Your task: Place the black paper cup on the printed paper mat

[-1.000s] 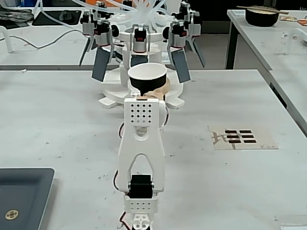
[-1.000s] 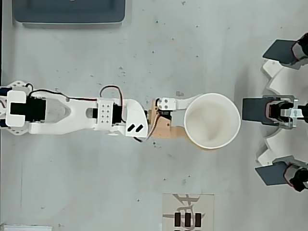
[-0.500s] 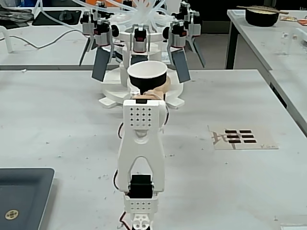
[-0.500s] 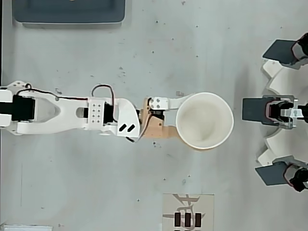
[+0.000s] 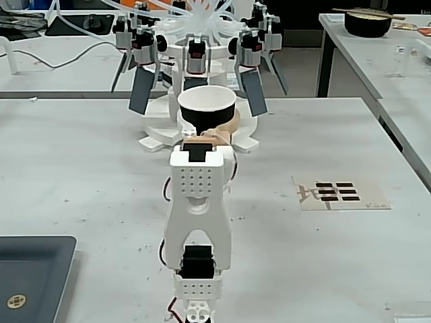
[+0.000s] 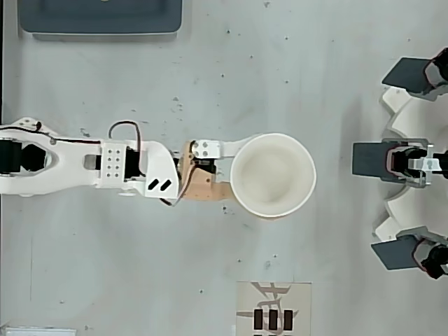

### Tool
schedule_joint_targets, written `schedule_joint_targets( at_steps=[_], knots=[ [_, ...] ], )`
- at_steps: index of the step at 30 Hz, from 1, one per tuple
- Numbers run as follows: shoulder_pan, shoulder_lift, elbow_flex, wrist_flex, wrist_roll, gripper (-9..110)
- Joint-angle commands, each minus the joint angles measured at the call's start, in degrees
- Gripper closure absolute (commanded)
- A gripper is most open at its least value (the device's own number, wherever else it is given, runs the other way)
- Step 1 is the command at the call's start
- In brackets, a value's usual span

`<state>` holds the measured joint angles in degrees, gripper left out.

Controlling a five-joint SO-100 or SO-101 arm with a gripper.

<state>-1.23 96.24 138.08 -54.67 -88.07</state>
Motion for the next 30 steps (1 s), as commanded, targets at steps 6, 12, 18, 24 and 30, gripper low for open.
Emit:
schedule_joint_targets(
  at_steps=[6,12,18,24,30],
  knots=[
    [0.44,11.16,7.21,0.09,0.53,89],
    [0.53,14.59,12.3,-4.22,1.14,89],
    [0.7,19.16,20.3,-6.15,2.37,89],
    [0.88,21.62,27.86,-11.34,2.37,88],
    [4.57,21.8,28.3,-12.74,2.37,89]
  ],
)
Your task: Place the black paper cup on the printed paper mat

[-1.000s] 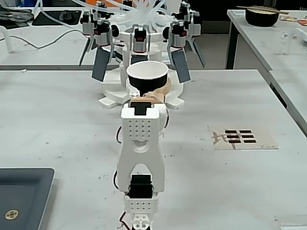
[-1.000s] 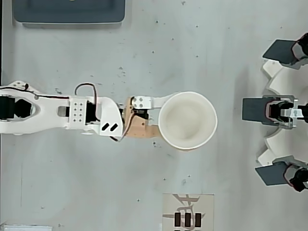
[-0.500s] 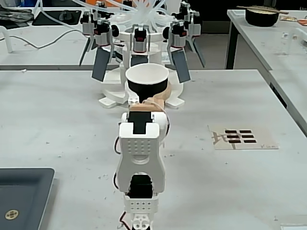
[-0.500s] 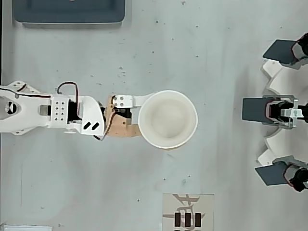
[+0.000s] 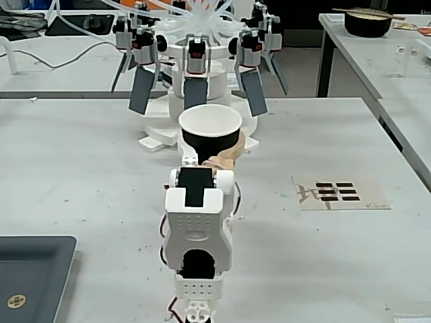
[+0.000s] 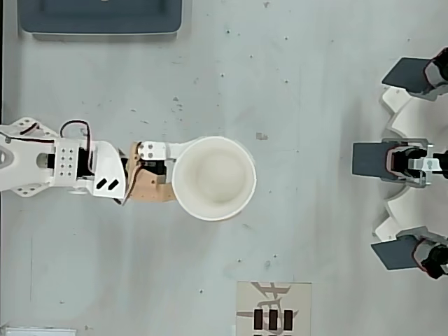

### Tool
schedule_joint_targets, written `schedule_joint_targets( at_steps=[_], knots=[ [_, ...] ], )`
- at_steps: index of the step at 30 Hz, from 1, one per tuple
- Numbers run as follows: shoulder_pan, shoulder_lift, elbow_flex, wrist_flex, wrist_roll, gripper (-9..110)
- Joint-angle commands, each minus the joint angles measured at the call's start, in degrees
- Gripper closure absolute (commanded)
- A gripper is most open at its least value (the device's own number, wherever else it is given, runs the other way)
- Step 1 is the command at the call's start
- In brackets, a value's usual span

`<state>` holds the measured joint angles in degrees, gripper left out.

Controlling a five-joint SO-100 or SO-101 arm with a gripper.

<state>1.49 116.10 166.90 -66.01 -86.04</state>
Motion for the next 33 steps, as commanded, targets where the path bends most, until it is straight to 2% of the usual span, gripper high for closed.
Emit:
schedule_joint_targets(
  at_steps=[1,11,20,33],
  knots=[
    [2.64,1.76,-0.62,-1.67,0.53,89],
    [11.51,-2.37,-2.55,-2.9,1.49,89],
    [19.6,-12.22,-12.74,-2.55,2.64,89],
    [24.52,-26.81,-29.44,0.53,3.34,89]
  ],
)
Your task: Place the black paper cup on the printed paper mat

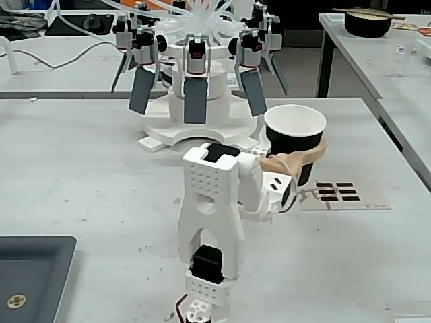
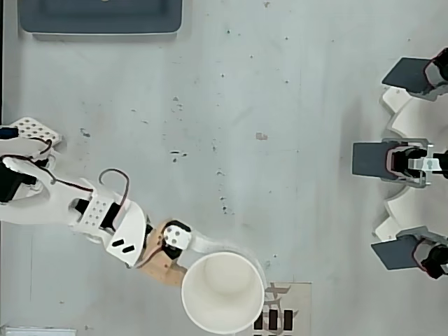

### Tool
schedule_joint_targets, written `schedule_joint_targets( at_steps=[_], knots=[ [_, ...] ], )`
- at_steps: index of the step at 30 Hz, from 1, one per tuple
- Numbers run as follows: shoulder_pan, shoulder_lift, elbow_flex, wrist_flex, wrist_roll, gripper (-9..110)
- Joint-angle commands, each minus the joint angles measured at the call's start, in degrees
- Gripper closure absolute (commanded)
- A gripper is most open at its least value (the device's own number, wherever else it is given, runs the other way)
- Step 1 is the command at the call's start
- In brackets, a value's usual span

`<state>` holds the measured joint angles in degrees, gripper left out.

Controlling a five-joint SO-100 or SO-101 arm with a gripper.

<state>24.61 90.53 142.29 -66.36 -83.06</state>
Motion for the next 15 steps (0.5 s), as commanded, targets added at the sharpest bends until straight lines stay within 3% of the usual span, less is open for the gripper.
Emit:
schedule_joint_targets(
  at_steps=[1,15],
  knots=[
    [1.85,-2.46,-6.59,1.67,0.53,89],
    [5.54,-19.34,-27.42,5.8,1.49,90]
  ],
)
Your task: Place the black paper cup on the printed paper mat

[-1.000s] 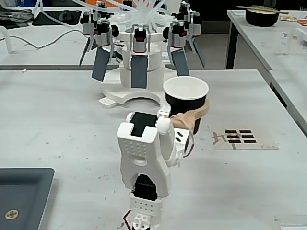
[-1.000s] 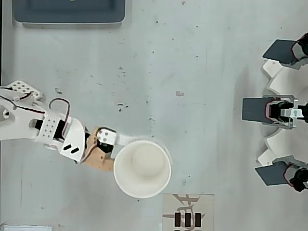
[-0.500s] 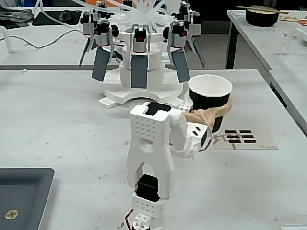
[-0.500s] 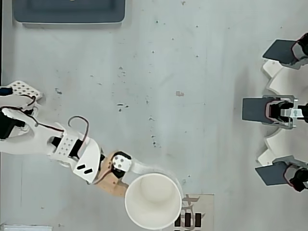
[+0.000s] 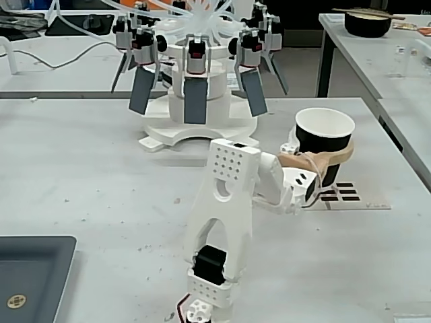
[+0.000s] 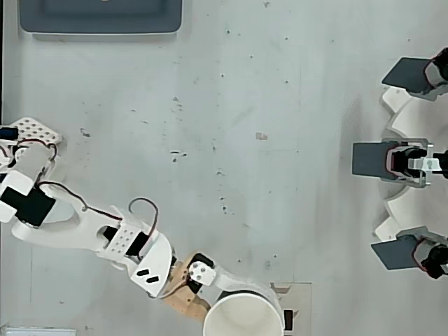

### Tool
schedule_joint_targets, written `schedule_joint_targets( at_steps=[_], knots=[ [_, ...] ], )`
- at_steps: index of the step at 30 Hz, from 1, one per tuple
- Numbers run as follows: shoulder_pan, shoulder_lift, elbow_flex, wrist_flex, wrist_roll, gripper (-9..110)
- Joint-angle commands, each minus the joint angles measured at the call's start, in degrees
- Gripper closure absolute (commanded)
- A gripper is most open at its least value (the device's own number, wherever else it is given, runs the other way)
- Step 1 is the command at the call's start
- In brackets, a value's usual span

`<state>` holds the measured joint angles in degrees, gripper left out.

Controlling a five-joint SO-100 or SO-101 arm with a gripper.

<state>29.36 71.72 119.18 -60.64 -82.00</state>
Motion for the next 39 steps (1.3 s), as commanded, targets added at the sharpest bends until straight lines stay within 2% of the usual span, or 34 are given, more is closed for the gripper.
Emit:
schedule_joint_targets(
  at_steps=[1,17,39],
  knots=[
    [0.88,-1.76,-5.71,0.26,0.44,90],
    [3.69,-19.6,-31.03,6.33,0.7,90],
    [3.69,-36.65,-53.0,11.16,1.05,90]
  ],
)
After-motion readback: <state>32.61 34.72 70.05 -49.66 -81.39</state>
